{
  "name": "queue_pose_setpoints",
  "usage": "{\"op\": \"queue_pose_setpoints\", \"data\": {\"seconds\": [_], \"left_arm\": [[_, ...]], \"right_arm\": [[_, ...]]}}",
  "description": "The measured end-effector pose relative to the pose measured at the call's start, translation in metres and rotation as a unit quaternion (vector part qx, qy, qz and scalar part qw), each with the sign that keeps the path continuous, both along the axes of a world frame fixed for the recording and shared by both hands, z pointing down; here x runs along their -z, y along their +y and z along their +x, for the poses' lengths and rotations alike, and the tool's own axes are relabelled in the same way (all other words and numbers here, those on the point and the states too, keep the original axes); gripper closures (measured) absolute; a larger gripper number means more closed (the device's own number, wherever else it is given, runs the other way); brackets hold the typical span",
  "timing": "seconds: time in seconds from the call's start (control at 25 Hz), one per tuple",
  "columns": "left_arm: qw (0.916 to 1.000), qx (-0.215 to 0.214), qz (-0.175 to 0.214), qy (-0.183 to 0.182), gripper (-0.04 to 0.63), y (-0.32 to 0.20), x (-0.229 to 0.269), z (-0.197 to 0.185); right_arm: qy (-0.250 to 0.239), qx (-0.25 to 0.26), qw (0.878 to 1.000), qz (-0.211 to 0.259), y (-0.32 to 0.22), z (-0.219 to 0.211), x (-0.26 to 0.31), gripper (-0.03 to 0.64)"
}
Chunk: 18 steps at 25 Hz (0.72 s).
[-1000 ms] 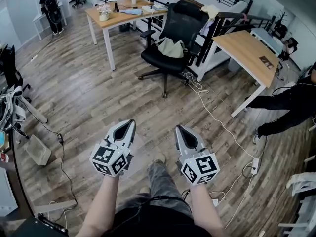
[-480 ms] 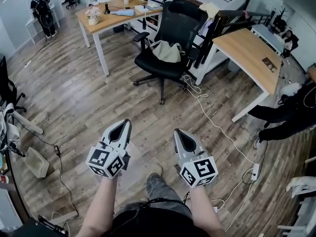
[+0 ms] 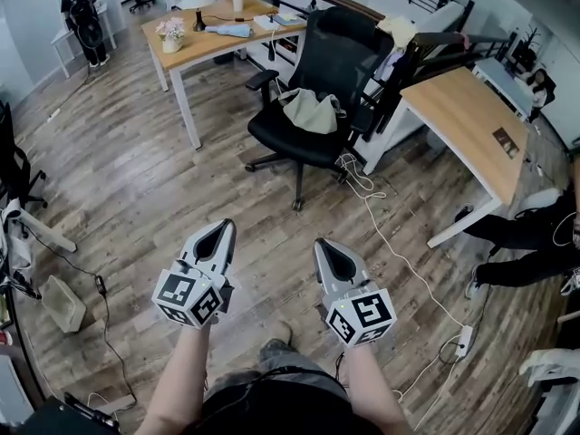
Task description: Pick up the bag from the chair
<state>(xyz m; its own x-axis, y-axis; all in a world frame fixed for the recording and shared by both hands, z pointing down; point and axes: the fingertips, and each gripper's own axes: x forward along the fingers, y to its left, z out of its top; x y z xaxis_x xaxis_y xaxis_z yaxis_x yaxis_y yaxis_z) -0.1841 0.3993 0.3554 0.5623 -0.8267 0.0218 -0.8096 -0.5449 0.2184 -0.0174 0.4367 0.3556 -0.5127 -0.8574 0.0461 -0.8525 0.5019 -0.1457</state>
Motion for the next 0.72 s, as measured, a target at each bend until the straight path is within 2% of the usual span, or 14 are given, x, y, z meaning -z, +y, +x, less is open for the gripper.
{"op": "queue_pose_setpoints", "data": {"seconds": [0.32,0.72], "left_arm": [[0.9999,0.008,0.010,-0.004,0.598,-0.032,0.000,0.024],[1.0000,0.003,-0.005,-0.004,0.598,-0.050,-0.003,0.033]], "right_arm": [[-0.007,0.005,1.000,0.002,-0.033,0.022,0.001,0.609],[-0.032,-0.003,0.999,-0.006,-0.054,0.032,-0.003,0.609]]}}
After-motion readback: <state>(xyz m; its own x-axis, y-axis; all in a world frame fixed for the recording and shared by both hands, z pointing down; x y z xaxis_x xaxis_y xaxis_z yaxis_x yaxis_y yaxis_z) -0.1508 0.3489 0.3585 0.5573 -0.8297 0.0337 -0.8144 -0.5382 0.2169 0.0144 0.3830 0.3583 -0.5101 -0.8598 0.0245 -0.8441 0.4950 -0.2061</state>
